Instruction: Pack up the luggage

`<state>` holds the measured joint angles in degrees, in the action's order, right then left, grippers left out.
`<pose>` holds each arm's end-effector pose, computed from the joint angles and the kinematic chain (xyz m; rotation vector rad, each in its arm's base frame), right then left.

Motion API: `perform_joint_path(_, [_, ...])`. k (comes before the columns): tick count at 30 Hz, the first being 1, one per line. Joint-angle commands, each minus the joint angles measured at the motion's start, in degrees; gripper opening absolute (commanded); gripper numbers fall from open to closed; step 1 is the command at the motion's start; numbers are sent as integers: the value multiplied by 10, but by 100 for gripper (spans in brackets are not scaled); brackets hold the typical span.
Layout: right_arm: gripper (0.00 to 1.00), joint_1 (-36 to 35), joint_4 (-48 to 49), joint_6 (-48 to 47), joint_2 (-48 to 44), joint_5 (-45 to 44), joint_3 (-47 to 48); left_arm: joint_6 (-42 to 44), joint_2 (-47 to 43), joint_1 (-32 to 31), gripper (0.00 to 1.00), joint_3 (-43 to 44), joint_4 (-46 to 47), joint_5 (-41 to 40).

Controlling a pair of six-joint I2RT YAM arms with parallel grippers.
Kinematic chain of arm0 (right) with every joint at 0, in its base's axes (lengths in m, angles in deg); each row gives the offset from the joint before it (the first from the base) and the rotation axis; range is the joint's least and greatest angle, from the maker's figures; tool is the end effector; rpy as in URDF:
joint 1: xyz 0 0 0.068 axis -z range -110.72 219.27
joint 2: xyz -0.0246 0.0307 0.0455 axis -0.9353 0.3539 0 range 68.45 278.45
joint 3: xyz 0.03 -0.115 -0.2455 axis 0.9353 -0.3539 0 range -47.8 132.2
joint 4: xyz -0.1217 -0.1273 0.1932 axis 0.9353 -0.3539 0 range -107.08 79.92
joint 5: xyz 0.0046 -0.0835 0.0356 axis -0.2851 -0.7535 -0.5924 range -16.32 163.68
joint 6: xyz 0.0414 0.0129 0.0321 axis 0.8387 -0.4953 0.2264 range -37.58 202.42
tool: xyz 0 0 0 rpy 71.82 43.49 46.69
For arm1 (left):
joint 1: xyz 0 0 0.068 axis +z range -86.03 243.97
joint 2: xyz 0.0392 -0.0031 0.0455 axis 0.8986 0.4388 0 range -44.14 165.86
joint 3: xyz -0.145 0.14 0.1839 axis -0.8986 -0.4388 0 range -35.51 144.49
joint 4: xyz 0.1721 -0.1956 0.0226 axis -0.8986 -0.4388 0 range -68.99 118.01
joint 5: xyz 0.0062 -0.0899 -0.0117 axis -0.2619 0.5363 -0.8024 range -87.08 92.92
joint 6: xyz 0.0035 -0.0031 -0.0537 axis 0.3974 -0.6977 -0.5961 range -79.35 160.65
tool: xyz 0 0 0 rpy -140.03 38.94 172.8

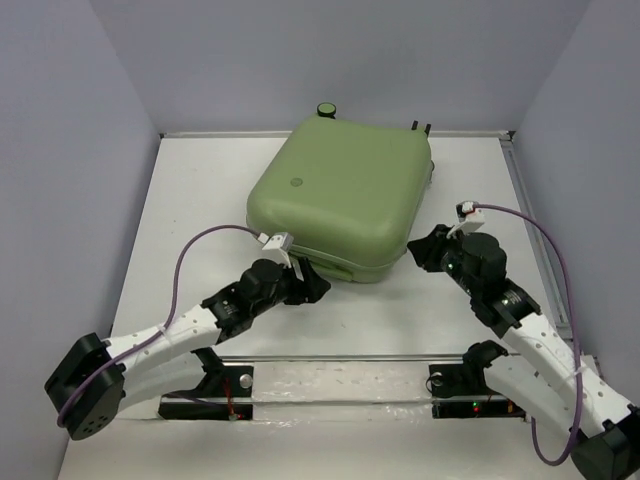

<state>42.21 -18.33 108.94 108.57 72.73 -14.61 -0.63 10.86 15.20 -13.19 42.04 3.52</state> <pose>0.1555 0.0789 0.2848 0.0032 1.8839 0.6354 0.1387 -0.1590 0.2129 0.1413 2.0415 -1.0468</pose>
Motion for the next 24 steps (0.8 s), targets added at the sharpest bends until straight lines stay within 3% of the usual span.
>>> perform_joint_path(1, [26,2,-69,78,29,-137,-18,-50,6,0,81,-30,94,-102])
perform_joint_path(6, [25,2,-37,64,86,-141,-2,-46,62,-1,82,-26,129,-144])
perform_joint_path(15, [26,-8,111,-23,210,91,37,-39,28,0,81,-47,160,-101])
perform_joint_path(20, [26,-14,112,-67,170,88,11,-38,-11,0,81,-29,127,-91])
perform_joint_path(24, [29,-14,102,-46,114,-9,-64,-38,-27,-1,81,-14,101,-64])
